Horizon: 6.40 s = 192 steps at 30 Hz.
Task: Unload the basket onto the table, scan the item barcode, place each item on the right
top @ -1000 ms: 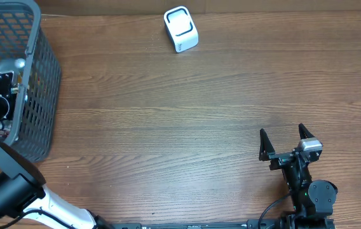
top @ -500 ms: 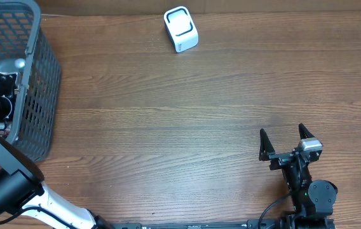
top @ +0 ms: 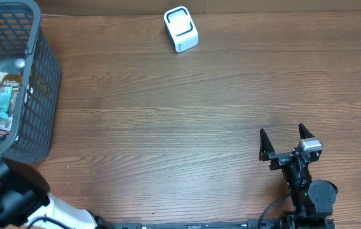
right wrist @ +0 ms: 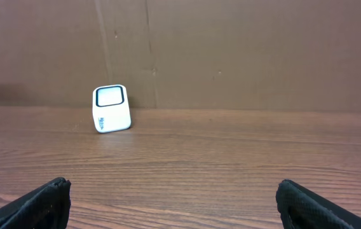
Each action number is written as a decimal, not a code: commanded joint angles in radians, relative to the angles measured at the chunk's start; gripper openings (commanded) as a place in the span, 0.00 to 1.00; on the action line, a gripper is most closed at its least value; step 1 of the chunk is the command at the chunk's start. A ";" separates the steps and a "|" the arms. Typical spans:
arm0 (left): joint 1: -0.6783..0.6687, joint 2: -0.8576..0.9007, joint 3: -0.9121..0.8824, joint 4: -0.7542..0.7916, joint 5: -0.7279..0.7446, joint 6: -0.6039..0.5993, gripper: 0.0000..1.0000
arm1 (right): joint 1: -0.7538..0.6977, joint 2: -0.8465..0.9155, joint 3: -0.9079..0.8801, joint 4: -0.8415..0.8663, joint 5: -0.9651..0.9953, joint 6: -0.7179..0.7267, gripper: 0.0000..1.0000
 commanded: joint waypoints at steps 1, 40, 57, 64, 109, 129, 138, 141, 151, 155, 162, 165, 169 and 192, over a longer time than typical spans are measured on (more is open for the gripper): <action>-0.014 -0.124 0.133 0.003 0.070 -0.175 0.41 | -0.003 -0.008 -0.011 0.004 0.006 0.005 1.00; -0.898 -0.285 0.107 -0.369 0.003 -0.373 0.45 | -0.003 -0.008 -0.011 0.004 0.006 0.005 1.00; -1.020 -0.270 -0.140 -0.305 0.003 -0.408 0.46 | -0.003 -0.008 -0.011 0.004 0.006 0.005 1.00; -1.059 -0.270 -0.206 -0.264 0.003 -0.430 0.46 | -0.003 -0.008 -0.011 0.004 0.006 0.005 1.00; -1.306 -0.045 -0.214 -0.167 -0.023 -0.519 0.50 | -0.003 -0.008 -0.011 0.004 0.006 0.005 1.00; -1.306 -0.045 -0.214 -0.149 -0.023 -0.522 0.50 | -0.003 -0.008 -0.011 0.004 0.006 0.005 1.00; -1.306 -0.045 -0.214 -0.153 -0.027 -0.522 0.52 | -0.003 -0.008 -0.011 0.004 0.006 0.005 1.00; -1.306 -0.045 -0.214 -0.151 -0.054 -0.522 0.53 | -0.003 -0.008 -0.011 0.004 0.006 0.005 1.00; -1.305 -0.045 -0.214 -0.153 -0.072 -0.522 0.55 | -0.003 -0.008 -0.011 0.004 0.006 0.005 1.00; -1.305 -0.045 -0.214 -0.153 -0.072 -0.522 0.55 | -0.003 -0.008 -0.011 0.004 0.006 0.005 1.00; -1.305 -0.045 -0.214 -0.154 -0.071 -0.522 0.59 | -0.003 -0.008 -0.011 0.004 0.006 0.005 1.00; -1.305 -0.045 -0.214 -0.154 -0.064 -0.523 0.59 | -0.003 -0.008 -0.011 0.004 0.006 0.005 1.00; -1.305 -0.045 -0.214 -0.157 -0.064 -0.529 0.56 | -0.003 -0.008 -0.011 0.004 0.006 0.005 1.00; -1.435 0.018 -0.215 -0.021 -0.180 -0.706 0.49 | -0.003 -0.008 -0.011 0.004 0.006 0.005 1.00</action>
